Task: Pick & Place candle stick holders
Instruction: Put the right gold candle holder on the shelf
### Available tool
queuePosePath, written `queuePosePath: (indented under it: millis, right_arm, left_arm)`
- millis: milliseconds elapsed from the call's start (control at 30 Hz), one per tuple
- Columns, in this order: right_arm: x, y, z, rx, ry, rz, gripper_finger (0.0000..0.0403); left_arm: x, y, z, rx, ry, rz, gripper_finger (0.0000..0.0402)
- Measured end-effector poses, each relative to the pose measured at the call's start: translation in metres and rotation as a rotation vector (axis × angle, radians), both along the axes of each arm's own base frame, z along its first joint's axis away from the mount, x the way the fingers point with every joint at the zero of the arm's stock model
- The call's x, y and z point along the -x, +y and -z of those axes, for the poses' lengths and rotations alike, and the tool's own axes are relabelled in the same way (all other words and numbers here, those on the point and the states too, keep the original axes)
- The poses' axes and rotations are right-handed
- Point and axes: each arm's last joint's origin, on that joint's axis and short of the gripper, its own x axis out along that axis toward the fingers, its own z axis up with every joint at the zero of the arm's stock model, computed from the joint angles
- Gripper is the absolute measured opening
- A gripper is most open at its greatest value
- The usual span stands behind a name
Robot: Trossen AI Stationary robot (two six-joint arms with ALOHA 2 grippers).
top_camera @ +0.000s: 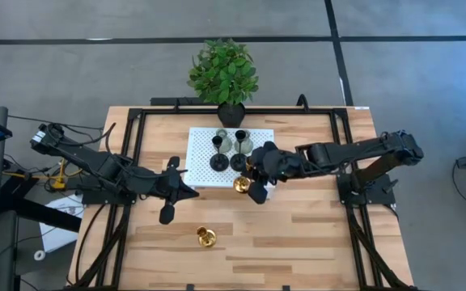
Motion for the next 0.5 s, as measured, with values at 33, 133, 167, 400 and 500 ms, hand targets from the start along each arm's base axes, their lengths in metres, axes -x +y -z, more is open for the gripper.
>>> queuePosePath:
  millis: [33,133,167,400,500]
  right_arm:
    - [0.0,-0.001,0.0,0.004,0.002,-0.001,0.0002]
    - [-0.001,-0.006,0.0,0.003,0.002,0.007,0.0002]
    - [-0.001,-0.008,0.0,-0.004,0.004,0.004,0.0002]
    - [-0.006,-0.015,0.008,-0.005,0.049,-0.015,0.0002]
    - [-0.011,-0.017,0.014,-0.013,0.073,-0.019,0.0002]
  left_arm:
    - [0.0,0.0,0.0,0.0,0.0,0.0,0.0004]
    - [0.0,0.0,0.0,0.0,-0.001,-0.002,0.0004]
    - [0.0,0.0,0.0,-0.001,-0.001,-0.005,0.0004]
    - [0.0,0.0,0.0,-0.003,-0.002,-0.011,0.0004]
    - [0.0,0.0,0.0,-0.003,-0.002,-0.011,0.0004]
